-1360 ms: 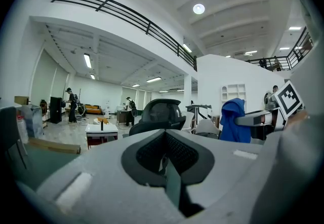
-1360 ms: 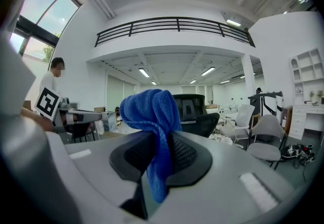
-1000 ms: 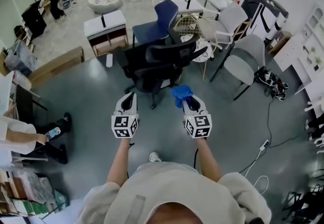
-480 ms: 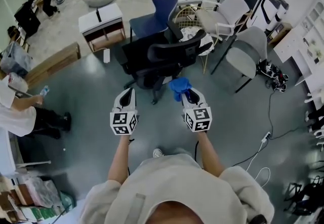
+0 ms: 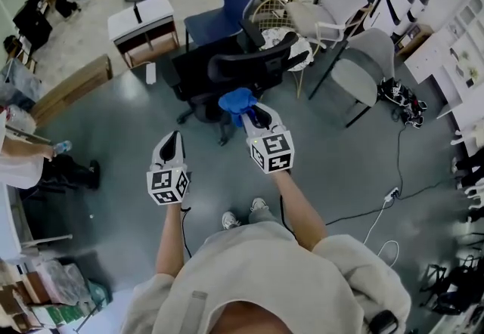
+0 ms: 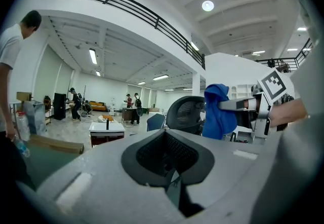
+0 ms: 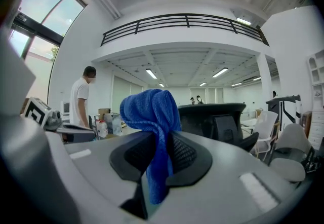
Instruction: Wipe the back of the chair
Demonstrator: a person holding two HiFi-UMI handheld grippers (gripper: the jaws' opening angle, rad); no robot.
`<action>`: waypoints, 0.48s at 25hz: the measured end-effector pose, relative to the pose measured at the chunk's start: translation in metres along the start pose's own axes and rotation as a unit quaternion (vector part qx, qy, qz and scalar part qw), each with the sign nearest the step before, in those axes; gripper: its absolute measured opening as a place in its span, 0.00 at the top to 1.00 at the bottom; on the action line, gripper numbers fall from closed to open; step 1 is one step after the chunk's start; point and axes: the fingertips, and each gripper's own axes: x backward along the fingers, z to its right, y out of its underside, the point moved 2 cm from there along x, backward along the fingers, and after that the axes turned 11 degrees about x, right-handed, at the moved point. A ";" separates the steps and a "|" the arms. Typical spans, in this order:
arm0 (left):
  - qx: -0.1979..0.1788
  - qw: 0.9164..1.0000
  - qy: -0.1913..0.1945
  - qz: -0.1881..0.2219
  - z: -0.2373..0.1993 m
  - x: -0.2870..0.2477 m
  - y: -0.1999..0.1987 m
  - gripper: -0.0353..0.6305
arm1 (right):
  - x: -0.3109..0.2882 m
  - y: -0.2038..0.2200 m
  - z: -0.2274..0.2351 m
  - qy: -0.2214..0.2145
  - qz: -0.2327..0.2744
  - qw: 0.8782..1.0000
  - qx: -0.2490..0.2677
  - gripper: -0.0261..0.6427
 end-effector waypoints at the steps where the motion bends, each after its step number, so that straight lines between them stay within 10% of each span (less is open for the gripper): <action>1: 0.002 1.000 -0.007 0.001 0.000 0.003 0.001 0.94 | -0.008 -0.007 -0.002 -0.009 0.005 1.000 0.003 0.86; 12: 0.003 0.999 -0.048 0.004 -0.002 0.022 -0.002 0.94 | -0.079 -0.051 -0.008 -0.047 0.020 0.999 0.009 0.86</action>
